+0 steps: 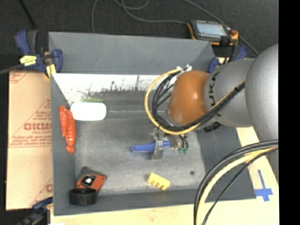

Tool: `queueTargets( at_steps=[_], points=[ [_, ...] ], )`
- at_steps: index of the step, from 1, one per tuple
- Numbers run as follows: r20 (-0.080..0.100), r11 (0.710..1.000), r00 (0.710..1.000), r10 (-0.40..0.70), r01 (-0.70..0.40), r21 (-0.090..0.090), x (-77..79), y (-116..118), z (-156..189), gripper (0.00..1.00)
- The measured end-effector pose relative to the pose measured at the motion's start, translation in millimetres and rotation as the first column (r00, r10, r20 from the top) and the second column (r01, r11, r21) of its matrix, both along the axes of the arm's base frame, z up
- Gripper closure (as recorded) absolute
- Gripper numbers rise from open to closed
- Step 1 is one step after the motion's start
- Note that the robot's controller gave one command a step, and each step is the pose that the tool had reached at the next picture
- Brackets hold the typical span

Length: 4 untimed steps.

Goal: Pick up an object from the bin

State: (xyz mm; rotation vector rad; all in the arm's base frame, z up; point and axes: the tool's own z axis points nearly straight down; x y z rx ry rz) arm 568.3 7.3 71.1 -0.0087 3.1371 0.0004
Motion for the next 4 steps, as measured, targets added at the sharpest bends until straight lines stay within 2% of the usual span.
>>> queueTargets(
  at_steps=[2, 3, 4],
  points=[
    [0.0, 1.0, 1.0, 0.001, -0.001, 0.0, -0.3, 0.1, 0.2, 1.0],
    [0.002, 0.965, 0.965, 0.262, -0.262, -0.001, 14.6, 35.5, 0.7, 1.0],
    [0.001, 0.965, 0.965, 0.261, -0.261, -0.001, 14.5, 35.5, 0.7, 1.0]
  ],
)
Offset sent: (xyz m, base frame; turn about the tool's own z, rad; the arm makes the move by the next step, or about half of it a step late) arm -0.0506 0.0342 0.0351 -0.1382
